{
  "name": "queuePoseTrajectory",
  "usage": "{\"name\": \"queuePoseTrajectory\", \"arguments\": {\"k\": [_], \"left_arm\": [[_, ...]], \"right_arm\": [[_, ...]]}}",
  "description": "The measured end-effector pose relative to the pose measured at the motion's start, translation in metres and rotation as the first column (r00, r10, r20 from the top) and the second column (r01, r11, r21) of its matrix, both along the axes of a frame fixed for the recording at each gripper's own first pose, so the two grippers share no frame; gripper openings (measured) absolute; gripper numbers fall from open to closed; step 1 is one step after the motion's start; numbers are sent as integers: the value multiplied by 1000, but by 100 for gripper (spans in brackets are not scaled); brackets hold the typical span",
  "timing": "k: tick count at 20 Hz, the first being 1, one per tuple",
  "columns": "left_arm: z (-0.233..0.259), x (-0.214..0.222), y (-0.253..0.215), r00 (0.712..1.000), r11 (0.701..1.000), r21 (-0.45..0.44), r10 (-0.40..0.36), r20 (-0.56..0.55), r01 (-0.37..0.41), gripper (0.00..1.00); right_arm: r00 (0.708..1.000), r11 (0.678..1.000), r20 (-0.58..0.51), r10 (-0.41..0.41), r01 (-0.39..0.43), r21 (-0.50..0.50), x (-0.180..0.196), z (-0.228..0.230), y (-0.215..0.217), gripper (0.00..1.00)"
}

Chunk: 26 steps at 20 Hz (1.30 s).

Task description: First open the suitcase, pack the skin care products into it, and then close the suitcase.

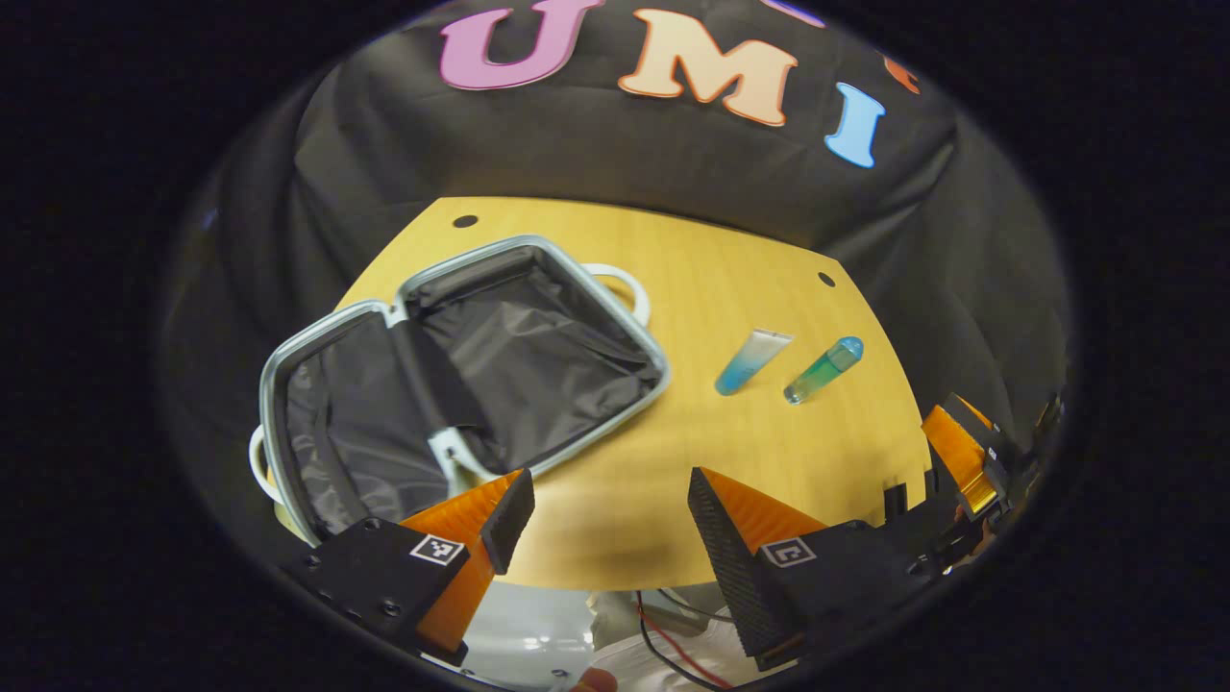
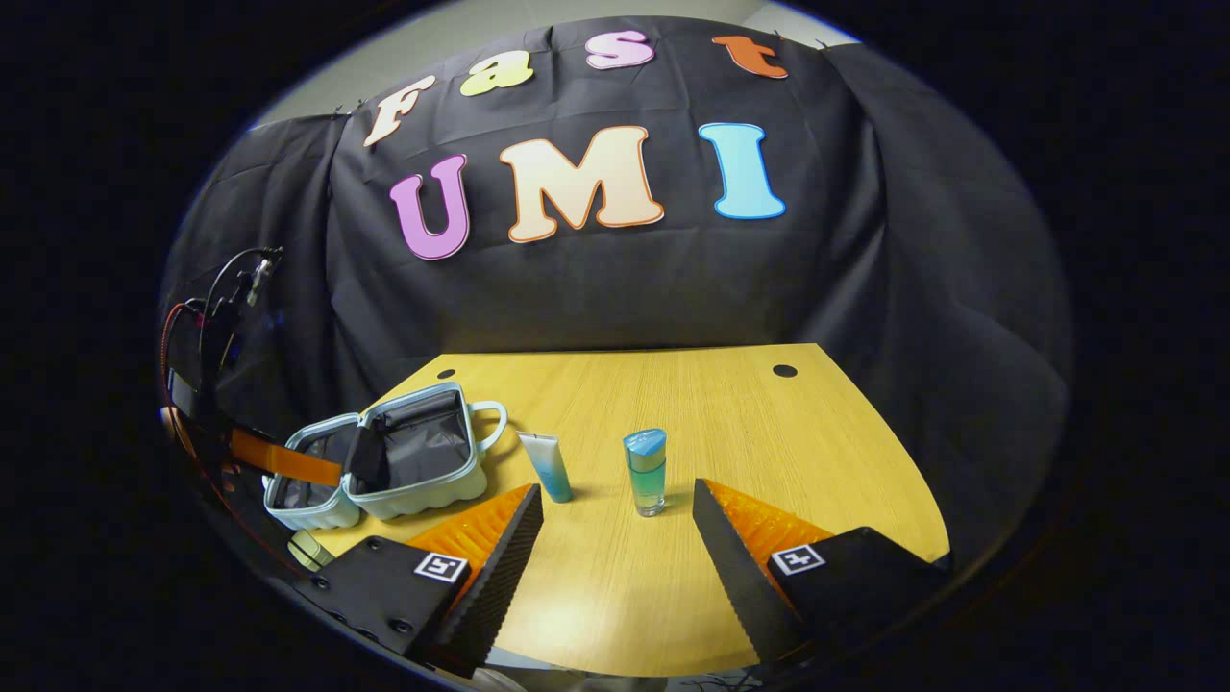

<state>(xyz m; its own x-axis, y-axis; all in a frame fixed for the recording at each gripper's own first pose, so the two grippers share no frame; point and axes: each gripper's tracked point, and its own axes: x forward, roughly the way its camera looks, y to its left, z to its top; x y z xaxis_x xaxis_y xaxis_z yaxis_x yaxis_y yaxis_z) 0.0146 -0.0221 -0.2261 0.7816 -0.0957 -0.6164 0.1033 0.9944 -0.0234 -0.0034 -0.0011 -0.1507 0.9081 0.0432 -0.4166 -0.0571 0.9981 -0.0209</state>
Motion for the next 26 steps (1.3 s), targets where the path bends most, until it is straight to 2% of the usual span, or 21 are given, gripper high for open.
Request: {"name": "queuePoseTrajectory", "arguments": {"k": [5,10,14,15,16,18,19,21,24,26], "left_arm": [[-26,36,-89,995,995,-43,-83,52,86,96],[-43,93,-135,983,996,-34,-76,166,83,96],[-62,133,-147,973,996,-68,-35,229,52,96],[-66,140,-146,971,997,-66,-18,239,35,96],[-69,148,-145,970,998,-59,-8,241,23,96],[-76,161,-141,970,999,-38,12,244,-3,96],[-77,164,-142,967,999,-39,17,252,-8,96],[-75,167,-144,962,998,-60,22,272,-6,95],[-91,178,-143,971,999,-37,34,238,-26,94],[-96,188,-146,976,998,-54,44,215,-33,92]], "right_arm": [[999,999,-4,34,-34,24,32,-4,-25,98],[996,997,-50,72,-70,37,55,-27,-47,98],[987,992,-104,122,-118,47,70,-52,-51,98],[984,990,-112,137,-133,43,74,-57,-51,94],[980,988,-122,154,-150,44,77,-62,-50,98],[974,983,-138,182,-177,48,83,-71,-46,99],[970,981,-145,195,-190,48,87,-75,-44,94],[964,977,-158,215,-211,45,93,-84,-43,98],[953,971,-189,238,-233,45,100,-98,-41,99],[948,969,-199,248,-244,47,105,-105,-39,98]]}}
